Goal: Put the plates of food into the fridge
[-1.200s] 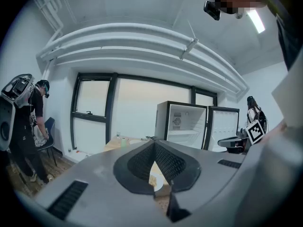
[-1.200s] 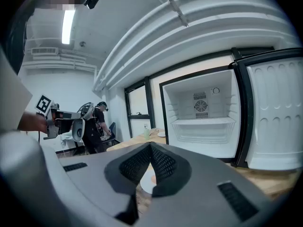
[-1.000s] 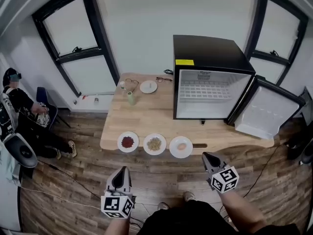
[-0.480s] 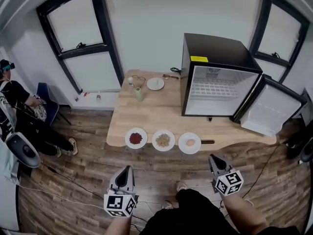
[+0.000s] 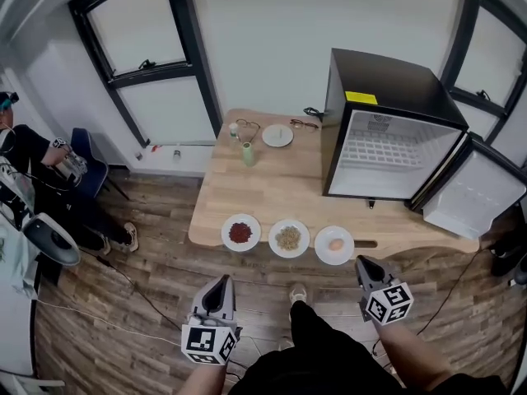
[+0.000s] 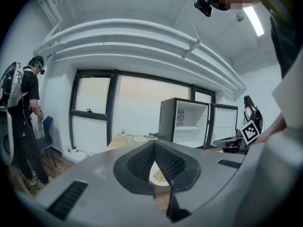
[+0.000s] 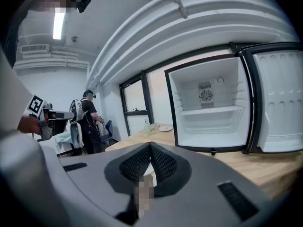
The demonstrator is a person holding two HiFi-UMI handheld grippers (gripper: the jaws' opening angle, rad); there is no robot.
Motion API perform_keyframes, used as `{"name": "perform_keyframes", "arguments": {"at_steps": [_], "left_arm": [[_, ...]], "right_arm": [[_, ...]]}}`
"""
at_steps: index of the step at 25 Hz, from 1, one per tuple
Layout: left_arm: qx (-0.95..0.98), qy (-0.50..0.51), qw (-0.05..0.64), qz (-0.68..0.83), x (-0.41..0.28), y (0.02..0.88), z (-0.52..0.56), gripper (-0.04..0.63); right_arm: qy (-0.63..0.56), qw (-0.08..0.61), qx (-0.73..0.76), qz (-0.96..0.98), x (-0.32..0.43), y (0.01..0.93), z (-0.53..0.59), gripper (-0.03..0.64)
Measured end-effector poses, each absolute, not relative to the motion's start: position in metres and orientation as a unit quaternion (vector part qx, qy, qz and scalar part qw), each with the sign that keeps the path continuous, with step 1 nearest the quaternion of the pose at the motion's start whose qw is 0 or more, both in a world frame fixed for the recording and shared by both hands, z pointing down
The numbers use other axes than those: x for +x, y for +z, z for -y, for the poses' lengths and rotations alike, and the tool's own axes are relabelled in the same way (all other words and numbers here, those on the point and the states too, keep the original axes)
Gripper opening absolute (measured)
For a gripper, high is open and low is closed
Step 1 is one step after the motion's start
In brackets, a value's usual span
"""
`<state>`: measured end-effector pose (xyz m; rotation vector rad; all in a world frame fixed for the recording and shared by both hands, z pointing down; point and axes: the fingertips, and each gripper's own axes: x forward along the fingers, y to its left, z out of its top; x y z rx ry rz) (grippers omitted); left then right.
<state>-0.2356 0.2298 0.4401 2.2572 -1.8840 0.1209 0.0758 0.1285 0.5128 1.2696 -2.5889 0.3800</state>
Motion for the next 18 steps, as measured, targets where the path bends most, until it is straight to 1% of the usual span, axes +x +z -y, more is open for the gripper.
{"name": "perform_keyframes", "arguments": {"at_steps": [8, 18], "left_arm": [[0.750, 0.058, 0.100, 0.651, -0.266, 0.441, -0.166, 0.003], [0.756, 0.074, 0.091, 0.644, -0.266, 0.430, -0.061, 0.003]], "right_arm": [[0.114, 0.098, 0.413, 0.898, 0.031, 0.505, -0.044, 0.015], [0.120, 0.100, 0.388, 0.908, 0.022, 0.519, 0.035, 0.015]]}}
